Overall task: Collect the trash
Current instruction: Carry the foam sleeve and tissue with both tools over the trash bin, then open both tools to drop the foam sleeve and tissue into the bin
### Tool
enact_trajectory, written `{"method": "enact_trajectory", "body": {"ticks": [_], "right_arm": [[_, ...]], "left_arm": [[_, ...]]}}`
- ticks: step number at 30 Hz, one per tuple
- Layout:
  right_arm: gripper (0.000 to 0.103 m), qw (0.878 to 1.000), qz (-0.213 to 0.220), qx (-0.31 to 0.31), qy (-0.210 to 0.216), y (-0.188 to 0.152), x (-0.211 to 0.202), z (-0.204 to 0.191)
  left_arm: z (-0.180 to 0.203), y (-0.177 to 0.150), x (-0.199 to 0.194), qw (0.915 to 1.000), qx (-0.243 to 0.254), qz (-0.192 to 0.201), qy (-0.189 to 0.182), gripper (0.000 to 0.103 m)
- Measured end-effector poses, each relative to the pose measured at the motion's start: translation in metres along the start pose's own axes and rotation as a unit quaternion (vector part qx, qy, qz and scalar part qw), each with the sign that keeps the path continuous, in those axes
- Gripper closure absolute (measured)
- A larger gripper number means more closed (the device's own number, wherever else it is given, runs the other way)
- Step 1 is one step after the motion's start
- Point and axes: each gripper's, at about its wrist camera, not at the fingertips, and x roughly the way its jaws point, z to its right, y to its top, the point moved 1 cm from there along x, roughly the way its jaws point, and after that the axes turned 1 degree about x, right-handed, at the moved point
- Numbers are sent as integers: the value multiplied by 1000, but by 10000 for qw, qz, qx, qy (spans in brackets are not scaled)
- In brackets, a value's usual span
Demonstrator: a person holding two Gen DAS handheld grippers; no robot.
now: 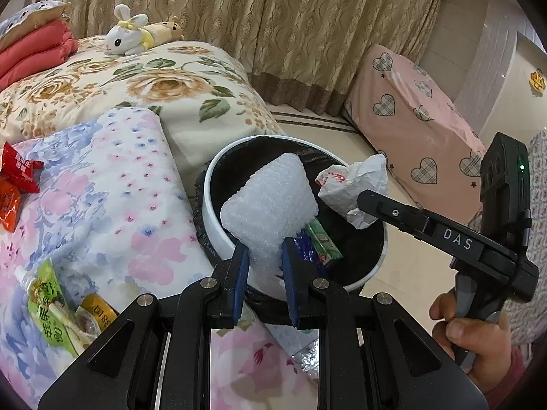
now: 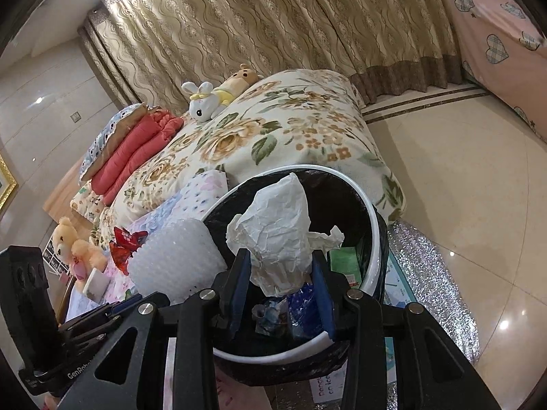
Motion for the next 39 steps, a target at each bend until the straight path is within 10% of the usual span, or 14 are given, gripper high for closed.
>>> {"method": "enact_trajectory", "body": {"ticks": [19,25,39], "right_arm": [[64,9999,-107,-4,-98,9,10,2],[37,9999,-76,47,-85,10,8,2],[17,10000,50,-29,69,-4,-7,-21]], "left_arm": [[4,10,11,10000,-27,-65,-69,81],[0,7,8,9998,-188,-67,-57,60],[-24,-12,-36,9988,-399,260,97,45]]}}
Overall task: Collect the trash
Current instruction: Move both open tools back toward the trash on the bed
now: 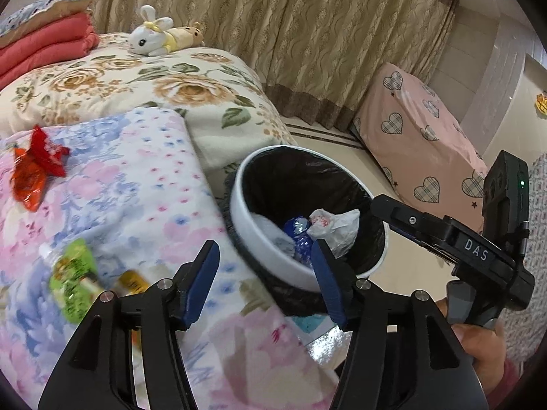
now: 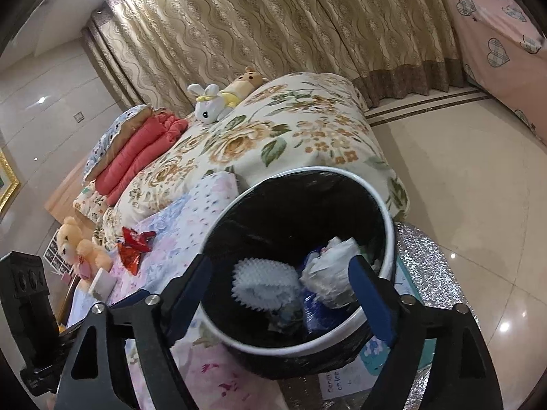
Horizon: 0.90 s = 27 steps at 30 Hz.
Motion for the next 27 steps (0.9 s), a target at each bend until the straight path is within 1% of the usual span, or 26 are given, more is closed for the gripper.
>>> {"method": "enact_trajectory", "body": {"ticks": [2,8,13,22,27], "right_arm": [[15,10000,-3,-15,42,-5,-1,-5],[15,9998,27,2,218,-22,-5,-20],[14,9991,-110,-83,409,-39,-2,-39],[14,9953,-361,-645,618,-63,8,-85],[13,9901,-496,-1063,777,-76,14,-109]], "left_arm": [[-7,-5,-7,10000,-53,38,46,44],[-39,-30,-29,9991,-354,45,215,43],[-66,-48,-47,9973,-605,66,416,43],[-109,-73,-74,9924,-999,103,712,43],[-131,-85,-82,9892,-1181,65,869,43]]}}
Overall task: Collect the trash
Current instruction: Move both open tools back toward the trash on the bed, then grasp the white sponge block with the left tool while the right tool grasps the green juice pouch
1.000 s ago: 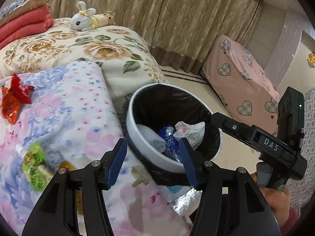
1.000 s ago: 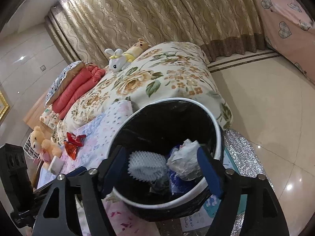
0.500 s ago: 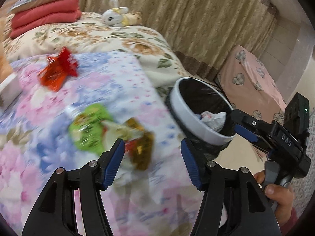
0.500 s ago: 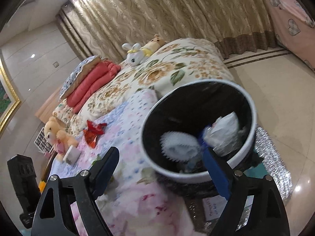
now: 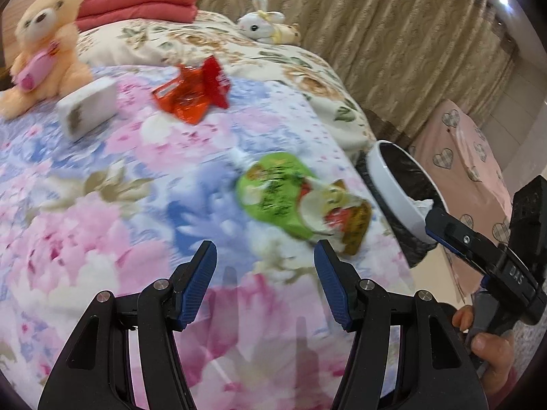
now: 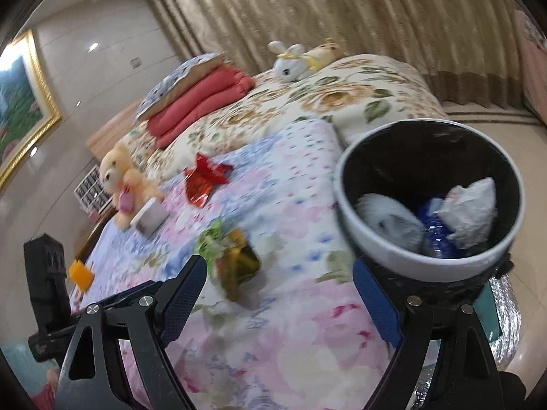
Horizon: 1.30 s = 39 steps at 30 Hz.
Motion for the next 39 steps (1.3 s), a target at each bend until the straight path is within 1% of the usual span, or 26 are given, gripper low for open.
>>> {"method": "enact_trajectory", "body": {"ticks": [2,7,16,19,23,27,31,35,39], "right_arm": [[11,9998,-90,-154,89,-4,7,-9],[11,9976,-383,-504,277,-9,27,-25],[11,9923,-770,-913,337,-7,58,-38],[11,9899,-878,-1046,375,-3,68,-42],[11,9867,-987,-1230,390,3,80,-47],[11,9835,-1167,-1320,402,5,94,-48],[11,9818,-1341,-1259,480,8,106,-45],[11,9807,-1370,-1303,493,11,112,-46],[10,9790,-1396,-1425,423,10,116,-51]], "left_arm": [[-9,-2,-2,10000,-35,1,58,43],[-33,0,-6,9996,-68,19,268,43],[-84,16,-7,9972,-219,41,714,39],[-101,26,-5,9960,-242,43,860,38],[-121,41,1,9952,-267,17,943,36],[-136,58,9,9936,-182,43,1117,34],[-153,75,18,9912,-140,88,1316,27],[-168,90,30,9903,-226,77,1369,27],[-175,100,42,9891,-294,128,1440,27]]}}
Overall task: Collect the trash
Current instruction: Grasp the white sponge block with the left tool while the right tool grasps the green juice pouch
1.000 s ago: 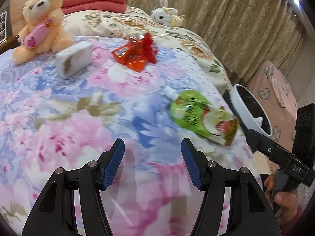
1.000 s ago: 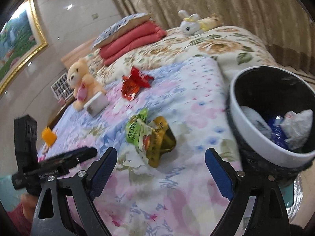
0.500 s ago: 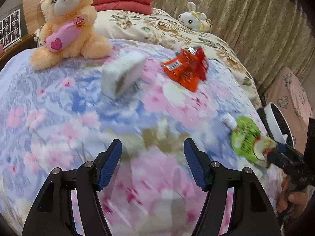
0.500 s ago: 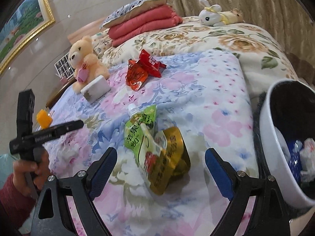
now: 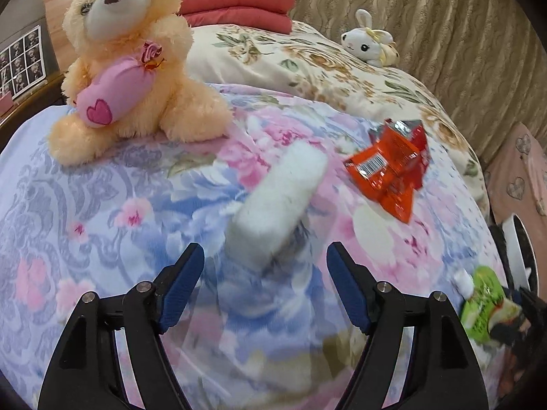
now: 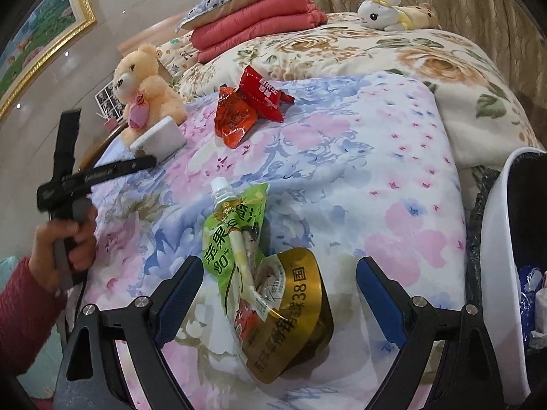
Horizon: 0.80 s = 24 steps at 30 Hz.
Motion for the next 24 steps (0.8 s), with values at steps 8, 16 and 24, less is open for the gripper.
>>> {"method": "enact_trajectory", "body": {"ticks": [8,16,24], "right_arm": [[32,9994,-68,-160,-303,-1,1,-7],[62,9998,31,40,-195,-11,-12,-12],[67,9986,322,405,-129,-28,-31,-13]], "left_arm": [[12,7,9,9997,204,-26,-96,75],[33,-14,-15,9987,394,82,-317,77],[73,-50,-50,9948,506,21,-887,77]]}}
